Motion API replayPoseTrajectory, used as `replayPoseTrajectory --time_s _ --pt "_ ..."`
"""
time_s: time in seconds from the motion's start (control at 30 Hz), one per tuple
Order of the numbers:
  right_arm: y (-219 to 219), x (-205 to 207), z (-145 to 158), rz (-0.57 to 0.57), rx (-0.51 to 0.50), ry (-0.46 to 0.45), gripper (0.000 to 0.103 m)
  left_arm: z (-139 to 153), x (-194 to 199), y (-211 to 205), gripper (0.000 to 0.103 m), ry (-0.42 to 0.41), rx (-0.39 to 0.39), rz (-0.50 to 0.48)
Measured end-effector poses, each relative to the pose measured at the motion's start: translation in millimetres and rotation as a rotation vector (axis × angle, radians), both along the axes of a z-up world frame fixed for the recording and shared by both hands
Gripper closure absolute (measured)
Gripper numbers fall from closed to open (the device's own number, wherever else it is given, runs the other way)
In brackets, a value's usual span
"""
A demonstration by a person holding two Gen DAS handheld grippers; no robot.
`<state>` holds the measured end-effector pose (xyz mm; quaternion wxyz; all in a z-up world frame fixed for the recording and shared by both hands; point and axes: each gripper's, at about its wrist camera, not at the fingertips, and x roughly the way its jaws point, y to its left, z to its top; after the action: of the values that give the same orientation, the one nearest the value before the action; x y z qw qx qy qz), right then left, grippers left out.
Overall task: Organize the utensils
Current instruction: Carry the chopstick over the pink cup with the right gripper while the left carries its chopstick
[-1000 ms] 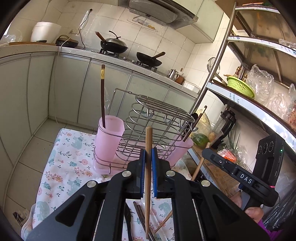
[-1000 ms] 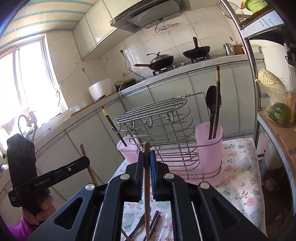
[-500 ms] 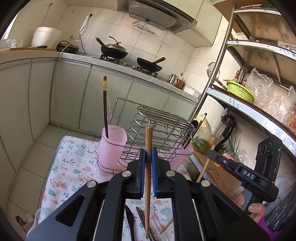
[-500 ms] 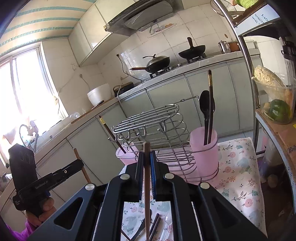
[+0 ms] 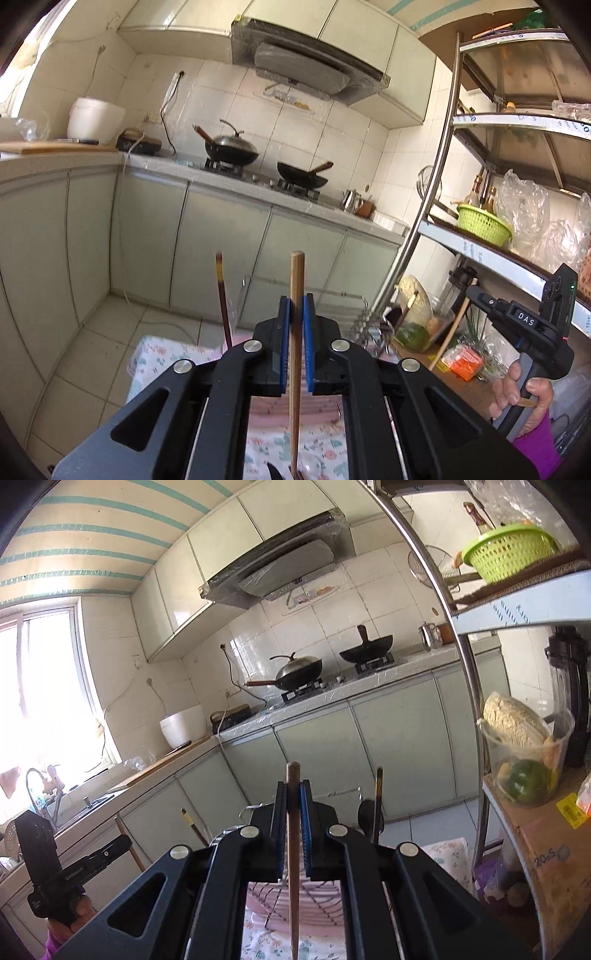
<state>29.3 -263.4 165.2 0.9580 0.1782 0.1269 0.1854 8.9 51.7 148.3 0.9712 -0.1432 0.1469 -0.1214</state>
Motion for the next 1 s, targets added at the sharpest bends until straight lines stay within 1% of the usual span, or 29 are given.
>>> replayPoseTrajectory --time_s 0.17,0.3,0.43,0.57,0.63,0.77,1.0 --pt "-13 10 35 -0.070 -0.004 -0.089 0.096 28 12 7 0.097 -0.062 -0.002 0.038" --pt "-23 22 53 -0.121 -0.005 -0.131 0.096 51 22 16 0.097 -0.131 -0.013 0.068" --pt "-27 39 54 -0.164 -0.026 -0.133 0.096 62 33 19 0.097 -0.187 -0.010 0.114" --pt "-27 57 40 -0.192 -0.053 -0.106 0.096 59 49 24 0.097 -0.204 -0.009 0.163" --pt "-26 66 29 -0.200 -0.063 -0.085 0.096 53 61 25 0.097 -0.196 -0.004 0.186" --pt "-24 81 9 -0.201 -0.082 -0.034 0.096 34 81 26 0.097 -0.150 0.010 0.198" --pt "-21 102 -26 -0.182 -0.108 0.073 0.096 -7 103 26 0.097 -0.030 0.036 0.193"
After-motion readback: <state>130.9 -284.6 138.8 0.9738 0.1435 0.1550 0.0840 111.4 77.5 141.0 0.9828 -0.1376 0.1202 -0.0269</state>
